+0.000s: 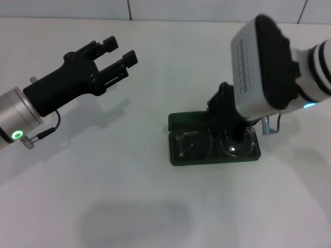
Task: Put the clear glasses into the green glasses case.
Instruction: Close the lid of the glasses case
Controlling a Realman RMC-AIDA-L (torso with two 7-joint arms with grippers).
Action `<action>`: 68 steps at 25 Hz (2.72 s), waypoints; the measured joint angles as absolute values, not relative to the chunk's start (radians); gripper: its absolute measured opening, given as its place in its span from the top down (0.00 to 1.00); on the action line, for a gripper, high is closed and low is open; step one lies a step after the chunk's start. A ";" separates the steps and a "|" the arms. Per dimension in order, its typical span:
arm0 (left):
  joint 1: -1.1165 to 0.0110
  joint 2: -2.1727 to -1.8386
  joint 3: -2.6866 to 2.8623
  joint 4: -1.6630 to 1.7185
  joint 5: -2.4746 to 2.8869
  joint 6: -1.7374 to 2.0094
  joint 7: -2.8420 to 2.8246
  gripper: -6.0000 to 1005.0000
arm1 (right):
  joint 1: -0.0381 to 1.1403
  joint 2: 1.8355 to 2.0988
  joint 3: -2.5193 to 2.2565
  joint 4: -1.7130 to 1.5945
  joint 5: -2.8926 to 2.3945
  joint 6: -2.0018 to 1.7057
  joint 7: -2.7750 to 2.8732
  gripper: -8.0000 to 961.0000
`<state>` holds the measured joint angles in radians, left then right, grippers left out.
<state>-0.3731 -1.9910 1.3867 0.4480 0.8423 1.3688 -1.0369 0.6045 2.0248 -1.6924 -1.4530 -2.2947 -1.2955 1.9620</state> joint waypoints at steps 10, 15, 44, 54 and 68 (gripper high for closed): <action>-0.367 -1.994 1.387 0.448 0.843 1.381 -1.037 0.32 | 0.553 2.026 -1.569 -1.354 -2.276 -1.145 1.970 0.75; -0.367 -1.997 1.387 0.448 0.845 1.387 -1.037 0.32 | 0.547 2.026 -1.563 -1.318 -2.274 -1.133 1.968 0.75; -0.555 -2.084 1.392 0.412 1.117 1.214 -1.206 0.33 | 0.341 2.007 -0.973 -0.912 -1.898 -1.423 1.469 0.75; -0.590 -2.096 1.392 0.376 1.111 1.080 -1.209 0.33 | 0.391 2.011 -0.989 -0.761 -1.934 -1.419 1.402 0.76; -0.594 -2.097 1.425 0.377 1.114 1.057 -1.209 0.33 | 0.430 2.017 -1.012 -0.686 -1.971 -1.392 1.424 0.76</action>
